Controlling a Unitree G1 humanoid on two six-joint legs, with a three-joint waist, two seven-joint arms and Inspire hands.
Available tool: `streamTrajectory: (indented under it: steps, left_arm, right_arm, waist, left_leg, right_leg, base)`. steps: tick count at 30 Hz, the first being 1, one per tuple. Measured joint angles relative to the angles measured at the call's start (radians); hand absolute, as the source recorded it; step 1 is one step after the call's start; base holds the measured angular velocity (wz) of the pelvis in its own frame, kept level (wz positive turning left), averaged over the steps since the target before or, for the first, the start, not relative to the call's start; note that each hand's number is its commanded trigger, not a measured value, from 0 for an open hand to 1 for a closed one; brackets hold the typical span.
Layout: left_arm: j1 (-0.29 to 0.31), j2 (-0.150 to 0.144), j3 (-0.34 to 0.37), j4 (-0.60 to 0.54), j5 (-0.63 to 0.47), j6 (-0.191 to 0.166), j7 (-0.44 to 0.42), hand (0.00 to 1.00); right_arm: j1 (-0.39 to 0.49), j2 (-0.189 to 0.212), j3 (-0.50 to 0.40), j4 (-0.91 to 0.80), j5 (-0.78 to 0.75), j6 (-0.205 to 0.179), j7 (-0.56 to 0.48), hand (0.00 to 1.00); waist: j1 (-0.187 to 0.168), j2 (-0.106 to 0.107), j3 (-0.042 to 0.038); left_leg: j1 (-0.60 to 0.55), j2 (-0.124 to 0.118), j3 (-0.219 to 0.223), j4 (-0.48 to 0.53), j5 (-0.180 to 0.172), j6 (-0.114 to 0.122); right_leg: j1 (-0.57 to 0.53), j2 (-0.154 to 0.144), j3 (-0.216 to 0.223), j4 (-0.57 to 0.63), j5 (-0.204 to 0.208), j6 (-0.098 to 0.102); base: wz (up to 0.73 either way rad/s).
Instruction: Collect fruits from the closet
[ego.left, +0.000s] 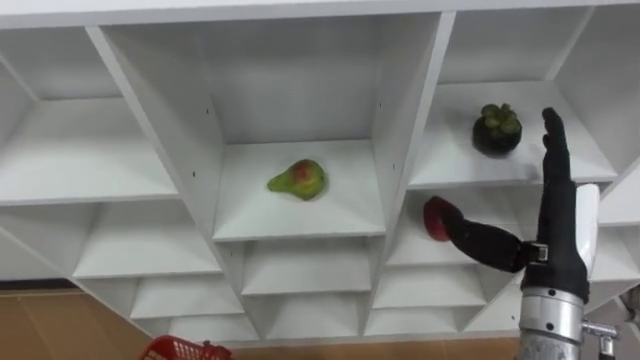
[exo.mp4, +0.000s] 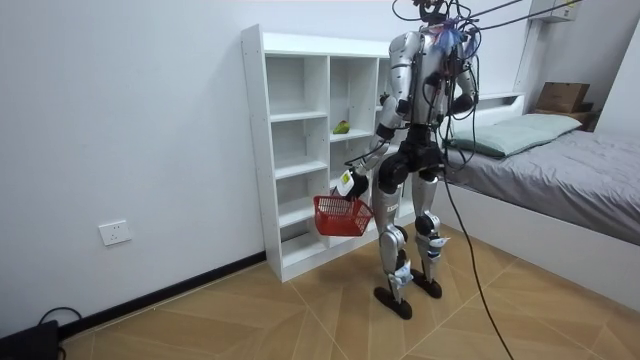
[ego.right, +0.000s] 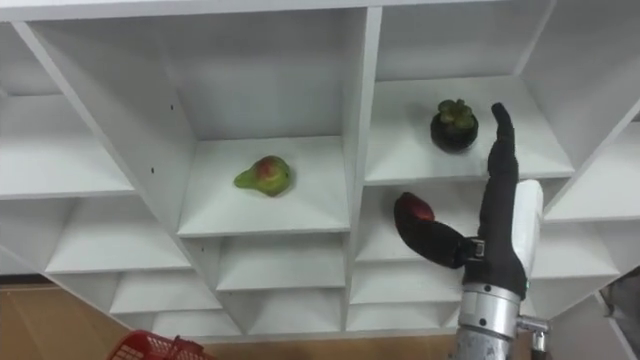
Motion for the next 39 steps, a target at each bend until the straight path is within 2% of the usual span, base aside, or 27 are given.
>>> streamTrajectory:
  steps: [1,3,6,12,15,17,22,26,29,34,39]
  left_arm:
    - [-0.002,0.008,0.0,0.0,0.0,0.002,-0.011,1.0]
    - [-0.003,0.018,0.0,0.0,0.001,0.012,-0.017,1.0]
    - [-0.003,0.031,0.008,-0.005,0.002,0.031,-0.03,1.0]
    - [0.009,0.033,0.021,-0.004,0.011,0.044,-0.031,1.0]
    - [0.013,0.032,0.043,-0.018,0.023,0.053,-0.035,1.0]
    - [0.012,0.032,0.054,-0.026,0.034,0.062,-0.035,1.0]
    - [0.013,0.032,0.073,-0.051,0.039,0.067,-0.046,1.0]
    - [0.014,0.031,0.076,-0.058,0.039,0.068,-0.057,1.0]
    - [0.013,0.031,0.083,-0.058,0.05,0.072,-0.057,1.0]
    - [0.012,0.028,0.088,-0.064,0.055,0.079,-0.056,1.0]
    - [0.018,0.028,0.089,-0.064,0.058,0.08,-0.055,1.0]
  right_arm:
    - [-0.012,-0.011,0.0,0.0,0.008,0.0,0.002,0.0]
    - [-0.027,-0.024,0.0,0.0,0.028,0.002,0.004,0.0]
    - [-0.036,-0.031,-0.021,0.0,0.079,0.005,0.026,0.0]
    - [-0.068,-0.032,-0.068,0.001,0.138,0.011,0.043,0.0]
    - [-0.106,-0.056,-0.099,0.051,0.188,0.011,0.052,0.0]
    - [-0.132,-0.085,-0.121,0.092,0.219,0.013,0.054,0.0]
    - [-0.147,-0.11,-0.141,0.094,0.239,0.014,0.049,0.0]
    - [-0.148,-0.111,-0.141,0.094,0.257,0.014,0.053,0.0]
    - [-0.157,-0.111,-0.141,0.117,0.297,0.018,0.064,0.0]
    - [-0.168,-0.111,-0.141,0.146,0.332,0.047,0.085,0.0]
    - [-0.222,-0.111,-0.143,0.178,0.34,0.054,0.13,0.0]
  waist:
    - [0.0,-0.008,0.0025]
    - [0.0,-0.018,0.0023]
    - [-0.007,-0.029,-0.003]
    - [-0.011,-0.027,-0.0044]
    - [-0.011,-0.027,-0.0059]
    - [-0.012,-0.027,-0.0049]
    - [-0.01,-0.043,0.0033]
    - [-0.009,-0.055,0.0013]
    - [-0.004,-0.056,0.0008]
    - [0.007,-0.056,0.0012]
    - [0.008,-0.059,0.0024]
  left_leg:
    - [-0.002,0.0,-0.001,0.001,0.0,0.0]
    - [-0.004,0.0,-0.004,0.001,0.0,0.0]
    - [-0.01,-0.001,-0.016,0.003,0.0,0.0]
    - [-0.015,0.0,-0.019,0.007,0.001,-0.001]
    - [-0.011,0.0,-0.022,0.008,0.001,-0.001]
    - [-0.008,-0.003,-0.028,0.006,0.004,0.0]
    - [0.0,-0.005,-0.038,-0.005,0.016,-0.003]
    - [0.0,-0.005,-0.042,0.0,0.017,-0.004]
    - [0.002,-0.008,-0.044,0.001,0.018,-0.002]
    - [0.001,-0.011,-0.049,-0.006,0.019,0.0]
    - [0.002,-0.013,-0.056,-0.001,0.023,0.001]
  right_leg:
    - [-0.001,0.0,-0.002,0.0,0.0,0.0]
    - [0.0,0.0,-0.005,0.0,0.0,0.0]
    - [0.002,-0.001,-0.032,0.0,0.0,0.0]
    - [0.001,-0.003,-0.043,-0.001,0.0,0.0]
    - [0.004,-0.003,-0.043,-0.001,0.0,0.0]
    - [0.006,-0.005,-0.046,-0.001,0.0,0.0]
    - [0.017,-0.006,-0.054,-0.002,0.0,0.0]
    - [0.021,-0.007,-0.058,-0.001,0.001,-0.001]
    - [0.025,-0.01,-0.062,-0.001,0.001,-0.001]
    - [0.026,-0.012,-0.067,0.0,0.001,-0.001]
    - [0.03,-0.015,-0.079,0.0,0.001,-0.001]
  base:
    - [0.04]
    - [0.05]
    - [0.13]
    - [0.03]
    - [0.0]
    - [0.02]
    - [0.08]
    - [0.03]
    - [0.02]
    - [0.01]
    - [0.06]
